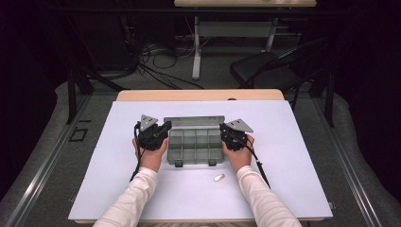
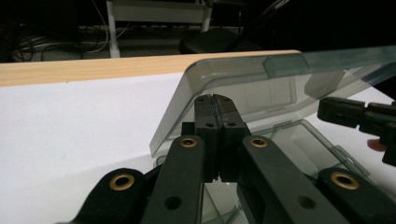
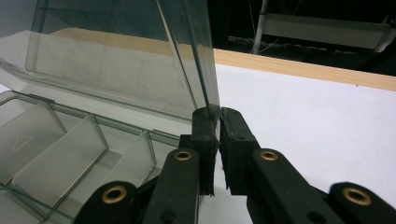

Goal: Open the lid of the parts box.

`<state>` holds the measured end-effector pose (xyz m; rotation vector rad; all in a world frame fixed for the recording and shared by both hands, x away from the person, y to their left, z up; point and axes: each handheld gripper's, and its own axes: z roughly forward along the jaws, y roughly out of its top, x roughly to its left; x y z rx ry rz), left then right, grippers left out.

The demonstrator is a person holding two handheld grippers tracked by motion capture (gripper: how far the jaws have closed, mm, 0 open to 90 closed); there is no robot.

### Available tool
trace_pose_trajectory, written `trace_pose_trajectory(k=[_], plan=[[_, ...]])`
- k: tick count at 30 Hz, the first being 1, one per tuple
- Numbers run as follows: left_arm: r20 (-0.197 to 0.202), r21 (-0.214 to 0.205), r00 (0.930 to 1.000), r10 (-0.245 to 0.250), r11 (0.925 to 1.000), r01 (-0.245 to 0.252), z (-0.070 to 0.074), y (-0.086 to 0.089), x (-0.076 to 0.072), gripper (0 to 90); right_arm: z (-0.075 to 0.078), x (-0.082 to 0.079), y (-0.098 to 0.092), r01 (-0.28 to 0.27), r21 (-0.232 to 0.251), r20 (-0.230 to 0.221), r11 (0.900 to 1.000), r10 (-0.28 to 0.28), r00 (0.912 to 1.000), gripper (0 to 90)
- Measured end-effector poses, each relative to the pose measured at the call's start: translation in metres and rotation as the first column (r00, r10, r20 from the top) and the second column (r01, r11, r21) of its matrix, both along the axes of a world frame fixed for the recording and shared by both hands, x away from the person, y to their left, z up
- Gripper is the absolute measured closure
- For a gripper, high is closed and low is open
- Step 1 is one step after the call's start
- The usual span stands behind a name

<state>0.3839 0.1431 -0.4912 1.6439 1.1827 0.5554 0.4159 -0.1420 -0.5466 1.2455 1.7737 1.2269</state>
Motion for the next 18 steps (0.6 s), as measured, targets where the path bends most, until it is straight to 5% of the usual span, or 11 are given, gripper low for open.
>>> trace_pose_trajectory(k=[9,18], plan=[[-0.034,0.072,0.9994,-0.006,0.9973,0.009,-0.012,-0.003,-0.003,76.4,0.000,-0.001,0.000,0.002,-0.002,-0.005,1.0000,-0.002,1.0000,85.0],[-0.119,0.136,0.9928,0.006,0.9907,0.010,-0.034,0.002,-0.007,57.1,0.000,-0.002,0.000,-0.002,-0.004,-0.008,1.0000,0.001,1.0000,85.0]])
